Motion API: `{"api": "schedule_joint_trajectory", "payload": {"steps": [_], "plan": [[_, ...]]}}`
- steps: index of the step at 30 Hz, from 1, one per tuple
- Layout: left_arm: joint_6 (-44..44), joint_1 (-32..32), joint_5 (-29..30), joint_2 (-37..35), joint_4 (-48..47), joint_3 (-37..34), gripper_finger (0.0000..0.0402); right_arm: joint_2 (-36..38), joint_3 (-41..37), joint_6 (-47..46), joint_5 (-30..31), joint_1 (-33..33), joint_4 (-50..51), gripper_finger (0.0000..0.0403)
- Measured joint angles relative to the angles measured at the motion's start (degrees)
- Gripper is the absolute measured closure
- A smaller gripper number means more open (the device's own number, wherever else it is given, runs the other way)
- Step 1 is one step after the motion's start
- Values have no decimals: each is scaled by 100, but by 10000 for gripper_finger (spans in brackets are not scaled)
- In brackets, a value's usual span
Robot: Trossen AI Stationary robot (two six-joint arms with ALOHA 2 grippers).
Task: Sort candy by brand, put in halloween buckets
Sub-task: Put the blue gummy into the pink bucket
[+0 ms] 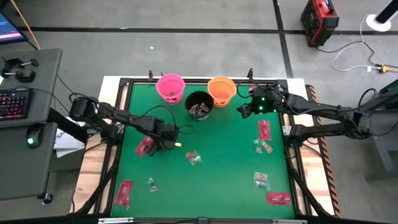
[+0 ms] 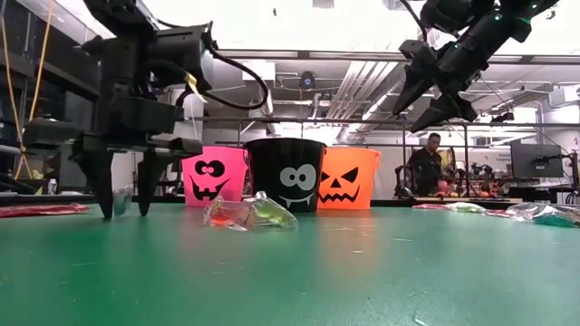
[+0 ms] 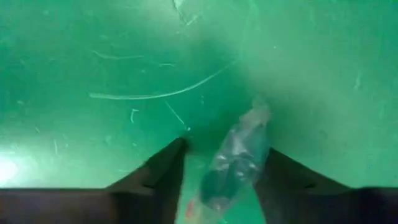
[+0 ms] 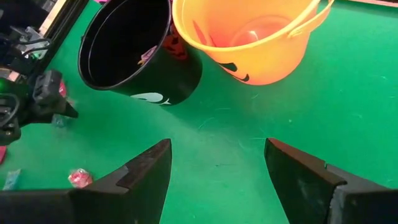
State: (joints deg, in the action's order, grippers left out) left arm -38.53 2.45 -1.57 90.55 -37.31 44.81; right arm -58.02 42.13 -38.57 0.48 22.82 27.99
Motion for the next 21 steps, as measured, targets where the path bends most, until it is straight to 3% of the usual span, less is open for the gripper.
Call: {"api": "schedule_joint_trajectory", "payload": {"steps": [4,5,11,15,18,21], "plan": [[599,-227,-14,-357,-131,41,365,0,0,2,-3,1,0,153],[761,-324,-39,-533,-171,61,381,0,0,2,-3,1,0,153],[1108,-989,757,-2038,-308,93,394,0,0,2,-3,1,0,153],[1192,-1649,1251,-3026,568,143,394,0,0,2,12,0,0,153],[1261,-2289,1412,-3275,1500,154,394,0,0,2,105,1,-1,153],[1703,-2934,1418,-3035,1936,154,394,-2,0,-29,126,1,-2,153]]}}
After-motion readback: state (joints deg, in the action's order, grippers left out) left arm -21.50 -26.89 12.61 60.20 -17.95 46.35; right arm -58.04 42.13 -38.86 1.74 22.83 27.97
